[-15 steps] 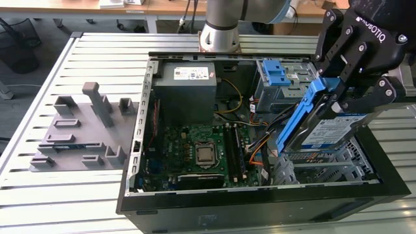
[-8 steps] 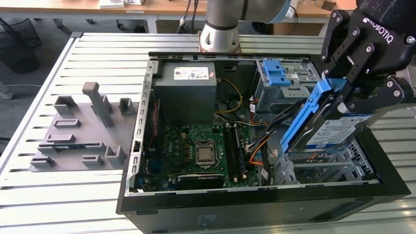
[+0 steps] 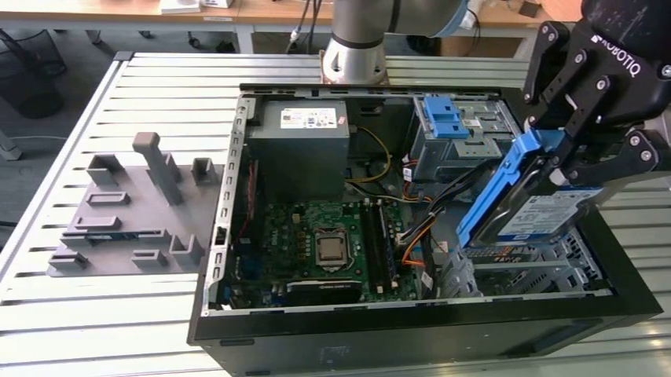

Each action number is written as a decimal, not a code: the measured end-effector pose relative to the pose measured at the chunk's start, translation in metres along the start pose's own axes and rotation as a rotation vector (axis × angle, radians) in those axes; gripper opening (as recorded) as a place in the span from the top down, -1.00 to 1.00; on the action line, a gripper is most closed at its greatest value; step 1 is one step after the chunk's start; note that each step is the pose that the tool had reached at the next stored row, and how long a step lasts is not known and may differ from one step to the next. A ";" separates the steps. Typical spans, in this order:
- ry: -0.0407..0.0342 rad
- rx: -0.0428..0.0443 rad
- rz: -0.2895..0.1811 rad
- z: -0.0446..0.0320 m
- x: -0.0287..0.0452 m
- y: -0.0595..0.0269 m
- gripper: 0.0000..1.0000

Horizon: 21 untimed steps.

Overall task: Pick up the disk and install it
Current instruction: 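Insert the disk into the insertion slot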

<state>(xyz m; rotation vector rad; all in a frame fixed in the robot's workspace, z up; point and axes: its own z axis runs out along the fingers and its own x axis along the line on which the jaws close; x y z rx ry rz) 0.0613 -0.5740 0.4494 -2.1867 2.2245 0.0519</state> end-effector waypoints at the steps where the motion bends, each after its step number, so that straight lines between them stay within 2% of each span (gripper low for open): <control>1: 0.0001 0.0000 0.000 0.0003 0.0000 -0.0007 0.27; 12: 0.0000 0.0000 0.000 0.0018 0.0000 -0.0074 0.27; 21: 0.0001 0.0000 0.001 0.0052 0.0022 -0.0091 0.27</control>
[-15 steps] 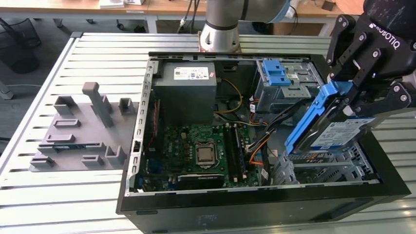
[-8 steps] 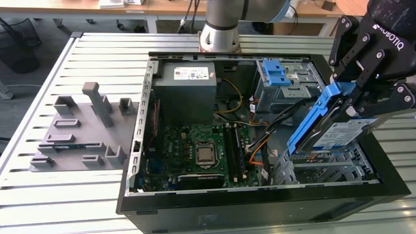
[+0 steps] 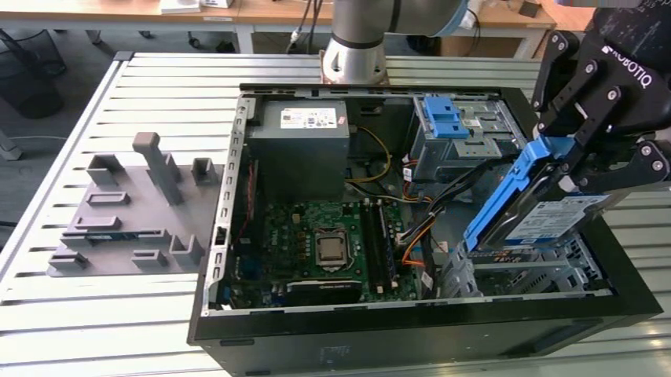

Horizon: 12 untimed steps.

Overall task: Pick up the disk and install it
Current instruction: 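Insert the disk into the insertion slot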

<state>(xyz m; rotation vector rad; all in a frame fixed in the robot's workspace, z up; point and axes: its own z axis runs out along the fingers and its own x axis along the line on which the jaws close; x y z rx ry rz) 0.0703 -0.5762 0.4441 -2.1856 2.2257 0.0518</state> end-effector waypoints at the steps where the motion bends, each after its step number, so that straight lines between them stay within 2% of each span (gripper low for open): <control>1: 0.0000 0.0000 0.000 0.0004 0.0003 -0.0002 0.27; 12: -0.0001 0.0000 0.001 0.0041 0.0026 -0.0023 0.27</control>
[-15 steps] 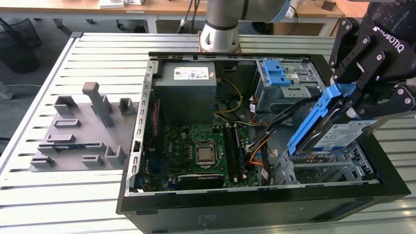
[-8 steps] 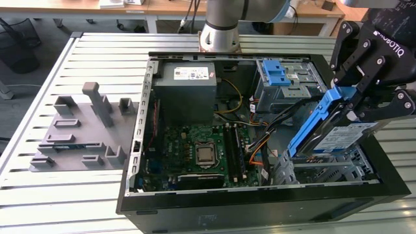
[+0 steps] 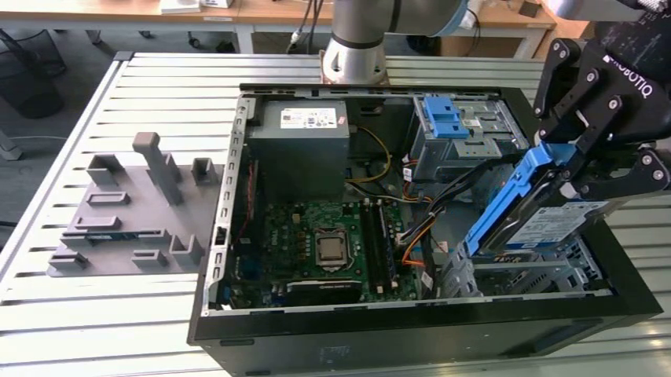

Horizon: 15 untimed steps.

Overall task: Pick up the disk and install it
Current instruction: 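Insert the disk into the insertion slot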

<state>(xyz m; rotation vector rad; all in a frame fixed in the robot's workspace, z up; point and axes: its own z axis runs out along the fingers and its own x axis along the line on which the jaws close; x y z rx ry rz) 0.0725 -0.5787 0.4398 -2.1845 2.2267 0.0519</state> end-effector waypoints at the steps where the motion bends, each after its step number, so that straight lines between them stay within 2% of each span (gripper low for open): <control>1: -0.0001 0.0000 0.000 0.0002 0.0002 0.0000 0.27; 15: 0.0001 0.0001 0.002 0.0066 0.0017 -0.0002 0.27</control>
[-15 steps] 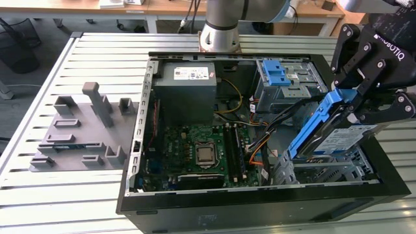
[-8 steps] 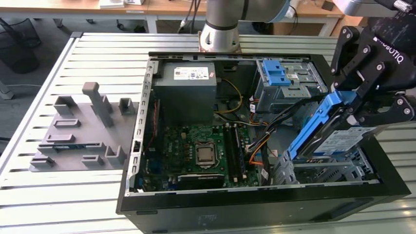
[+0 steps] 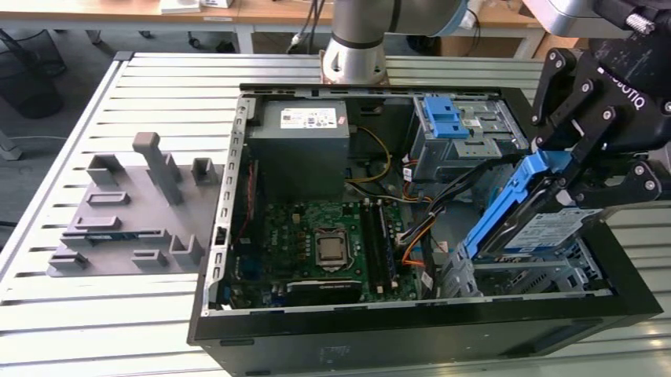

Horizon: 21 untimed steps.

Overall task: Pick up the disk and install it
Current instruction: 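Insert the disk into the insertion slot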

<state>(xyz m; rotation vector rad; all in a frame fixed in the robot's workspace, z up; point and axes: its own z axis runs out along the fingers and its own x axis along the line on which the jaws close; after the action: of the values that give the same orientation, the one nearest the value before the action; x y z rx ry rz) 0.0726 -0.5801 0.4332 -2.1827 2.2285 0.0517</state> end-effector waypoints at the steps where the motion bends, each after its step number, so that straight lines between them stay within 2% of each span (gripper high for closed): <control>1: 0.0000 0.0000 0.000 0.0005 0.0000 0.0000 0.27; 21: -0.0001 0.0000 0.001 0.0104 0.0016 -0.0003 0.27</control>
<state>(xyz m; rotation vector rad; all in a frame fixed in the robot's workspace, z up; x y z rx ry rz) 0.0728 -0.5814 0.4227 -2.1810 2.2301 0.0518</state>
